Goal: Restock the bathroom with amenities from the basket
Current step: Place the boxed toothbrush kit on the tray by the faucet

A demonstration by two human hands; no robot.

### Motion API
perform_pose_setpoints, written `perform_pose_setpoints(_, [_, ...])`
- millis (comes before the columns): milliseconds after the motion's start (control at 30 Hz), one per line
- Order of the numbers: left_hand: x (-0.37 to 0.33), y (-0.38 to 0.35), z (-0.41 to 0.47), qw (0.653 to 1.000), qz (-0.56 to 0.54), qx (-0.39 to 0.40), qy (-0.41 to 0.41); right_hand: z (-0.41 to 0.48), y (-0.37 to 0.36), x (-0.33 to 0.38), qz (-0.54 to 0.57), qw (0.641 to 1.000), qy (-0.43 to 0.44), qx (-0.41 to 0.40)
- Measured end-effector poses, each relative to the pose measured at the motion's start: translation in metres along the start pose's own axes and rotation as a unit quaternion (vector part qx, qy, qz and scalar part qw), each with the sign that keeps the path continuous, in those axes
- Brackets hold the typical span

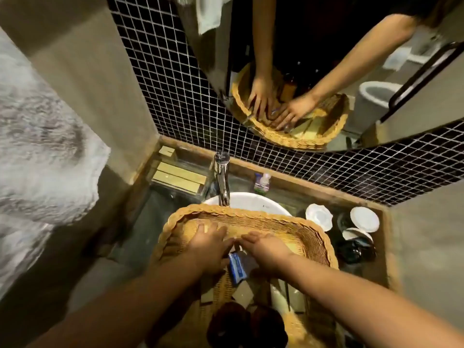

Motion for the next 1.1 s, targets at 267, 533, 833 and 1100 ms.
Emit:
perform_pose_setpoints(267, [-0.023, -0.024, 0.01, 0.999, 0.019, -0.019, -0.028, 0.001, -0.014, -0.02, -0.018, 0.998, -0.036, -0.049])
perform_pose_setpoints(533, [-0.018, 0.019, -0.002, 0.983, -0.071, -0.165, -0.021, -0.01, 0.004, -0.027, 0.098, 0.989, -0.06, -0.098])
perform_pose_setpoints(833, [0.062, 0.149, -0.08, 0.891, -0.257, -0.365, 0.084, -0.002, 0.13, -0.003, 0.283, 0.922, -0.091, -0.248])
perform_pose_setpoints(1100, [0.154, 0.22, -0.126, 0.885, -0.138, -0.423, 0.137, 0.027, 0.221, 0.047, 0.242, 0.913, -0.06, -0.321])
Point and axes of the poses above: each hand's wrist, its own z-axis towards the middle knuckle, its own y-axis out of the back of the hand, x = y × z, the point moved 10 cm from there along z, towards the middle knuckle, and after that the axes turned 9 degrees about -y, right-handed, at the moved point
